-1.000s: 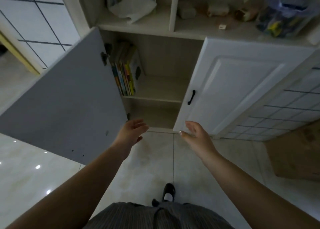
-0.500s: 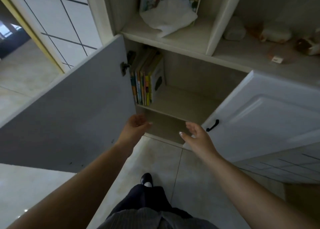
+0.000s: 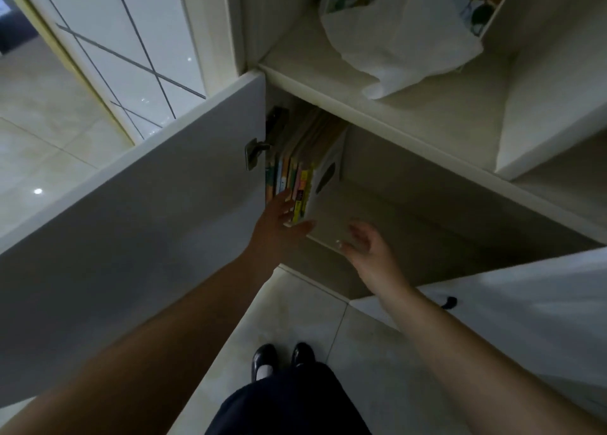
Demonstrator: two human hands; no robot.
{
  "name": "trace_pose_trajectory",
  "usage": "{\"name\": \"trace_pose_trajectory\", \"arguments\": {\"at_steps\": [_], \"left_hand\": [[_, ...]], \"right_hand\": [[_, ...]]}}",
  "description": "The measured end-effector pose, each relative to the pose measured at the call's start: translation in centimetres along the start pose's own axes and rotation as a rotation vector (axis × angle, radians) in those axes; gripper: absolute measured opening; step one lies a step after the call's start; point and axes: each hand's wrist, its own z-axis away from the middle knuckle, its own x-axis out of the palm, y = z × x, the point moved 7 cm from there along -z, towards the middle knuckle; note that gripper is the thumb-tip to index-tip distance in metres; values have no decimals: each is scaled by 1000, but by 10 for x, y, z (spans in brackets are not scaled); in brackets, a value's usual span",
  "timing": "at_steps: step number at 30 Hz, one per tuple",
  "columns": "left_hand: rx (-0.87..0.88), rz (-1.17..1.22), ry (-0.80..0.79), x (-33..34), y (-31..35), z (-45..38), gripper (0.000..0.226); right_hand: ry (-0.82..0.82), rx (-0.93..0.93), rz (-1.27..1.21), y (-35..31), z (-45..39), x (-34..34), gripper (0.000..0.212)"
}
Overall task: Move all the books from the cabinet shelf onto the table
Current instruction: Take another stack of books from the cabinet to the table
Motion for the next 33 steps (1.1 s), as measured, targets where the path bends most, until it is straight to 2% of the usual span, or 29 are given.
{"name": "trace_pose_trajectory", "arguments": {"at_steps": [3,8,12,18,23,33], "left_hand": [[29,10,17,5,-5,-20,74],[113,-52,69,11,-3,-49,78],[154,-93,80,14,-3,-58,85],[189,-131,132,11,-13,-67,83],[221,-92,132,10,-21,-74,92],[280,-241,187,15,-20,-80,83]], "right_hand": [[-30,-33,-25,-7,-28,8,51],[-106,-67,-73,-20,-70,21,53],[-116,-139,-93,-33,-86,24,47],[-171,-182,-17,-43,-107,32,60],[-209,-186,36,-42,-118,37,63],[-229,-194,1,-42,-133,38,64]]}}
